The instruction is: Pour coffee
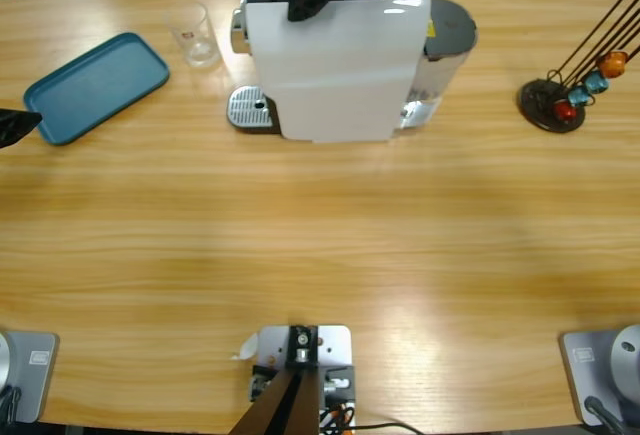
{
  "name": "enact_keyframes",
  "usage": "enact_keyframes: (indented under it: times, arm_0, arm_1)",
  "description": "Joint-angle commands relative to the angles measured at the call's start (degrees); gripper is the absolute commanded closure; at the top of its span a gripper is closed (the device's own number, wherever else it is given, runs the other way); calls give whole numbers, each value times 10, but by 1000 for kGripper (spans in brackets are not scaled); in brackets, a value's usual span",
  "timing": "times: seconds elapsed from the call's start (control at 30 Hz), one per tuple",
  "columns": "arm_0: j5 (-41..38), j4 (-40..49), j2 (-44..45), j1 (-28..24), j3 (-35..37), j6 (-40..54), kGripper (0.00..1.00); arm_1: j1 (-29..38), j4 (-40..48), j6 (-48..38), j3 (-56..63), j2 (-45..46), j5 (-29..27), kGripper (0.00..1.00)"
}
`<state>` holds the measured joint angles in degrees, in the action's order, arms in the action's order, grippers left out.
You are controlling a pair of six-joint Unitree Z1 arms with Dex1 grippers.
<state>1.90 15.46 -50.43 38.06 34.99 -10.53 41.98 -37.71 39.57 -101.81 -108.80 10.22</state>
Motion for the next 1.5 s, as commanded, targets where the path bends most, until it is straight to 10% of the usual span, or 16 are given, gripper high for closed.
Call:
enact_keyframes:
  times: [0.03, 0.2, 0.33, 0.47, 0.83, 1.03, 1.5]
  arm_0:
    - [-3, -5, 8, -4, -23, 6, 58]
    - [-5, -12, 6, -4, -25, 7, 32]
    - [-1, -18, 4, -4, -26, 13, 32]
    - [-2, -18, 5, -4, -27, 14, 34]
    - [-2, -18, 3, -4, -27, 14, 36]
    - [-1, -18, 3, -4, -27, 14, 36]
    - [0, -18, 0, -4, -27, 14, 36]
  arm_1:
    - [73, -92, -41, -57, 36, 16, 20]
    - [108, -165, -98, -45, 148, -12, 324]
    - [108, -131, -164, 40, 275, -68, 1000]
    - [106, 30, -259, 213, 389, -217, 1000]
    - [54, 298, -371, 333, 300, -184, 1000]
    - [54, 320, -366, 336, 224, -285, 1000]
    - [64, 332, -330, 290, 165, -283, 1000]
